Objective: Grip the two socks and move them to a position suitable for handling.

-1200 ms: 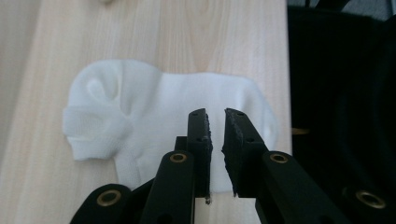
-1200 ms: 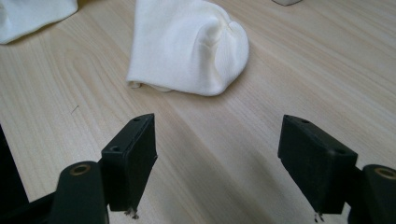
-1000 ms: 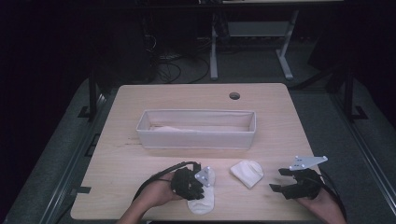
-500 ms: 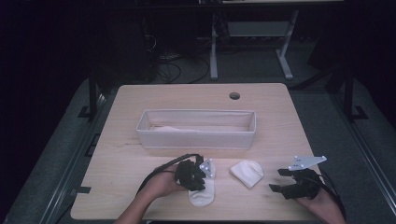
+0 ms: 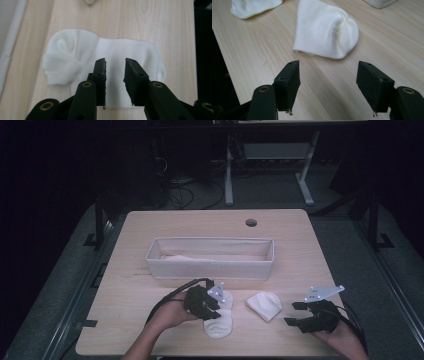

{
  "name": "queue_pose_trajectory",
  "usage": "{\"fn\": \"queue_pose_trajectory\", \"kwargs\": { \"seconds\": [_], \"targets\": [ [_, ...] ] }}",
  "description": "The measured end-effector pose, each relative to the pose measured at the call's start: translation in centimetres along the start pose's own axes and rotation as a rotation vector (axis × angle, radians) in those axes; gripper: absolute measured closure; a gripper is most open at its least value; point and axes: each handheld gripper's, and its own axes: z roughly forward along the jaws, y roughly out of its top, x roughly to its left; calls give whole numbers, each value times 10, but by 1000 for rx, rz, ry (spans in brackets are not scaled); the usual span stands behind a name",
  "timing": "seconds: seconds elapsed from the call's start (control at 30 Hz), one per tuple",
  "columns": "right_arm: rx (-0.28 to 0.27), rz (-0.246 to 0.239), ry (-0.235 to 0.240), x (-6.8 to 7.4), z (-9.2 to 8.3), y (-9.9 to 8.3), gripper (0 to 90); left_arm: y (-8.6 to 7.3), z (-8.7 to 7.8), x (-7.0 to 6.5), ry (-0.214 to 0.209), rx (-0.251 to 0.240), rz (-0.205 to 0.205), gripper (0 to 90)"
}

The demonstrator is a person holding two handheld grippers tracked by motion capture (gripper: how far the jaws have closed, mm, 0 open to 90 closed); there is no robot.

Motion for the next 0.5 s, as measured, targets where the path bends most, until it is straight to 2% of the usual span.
{"fn": "queue_pose_trajectory", "kwargs": {
  "seconds": [0.1, 0.3, 0.5],
  "targets": [
    [5, 0, 4, 3, 0, 6, 406, -7, -12, -1, 25, -28, -27, 653],
    [-4, -15, 27, 4, -1, 23, 473, -22, -26, -3, 46, -60, -54, 616],
    [52, -20, 39, 4, 6, 41, 481, -36, -34, -2, 61, -82, -84, 592]
  ]
}}
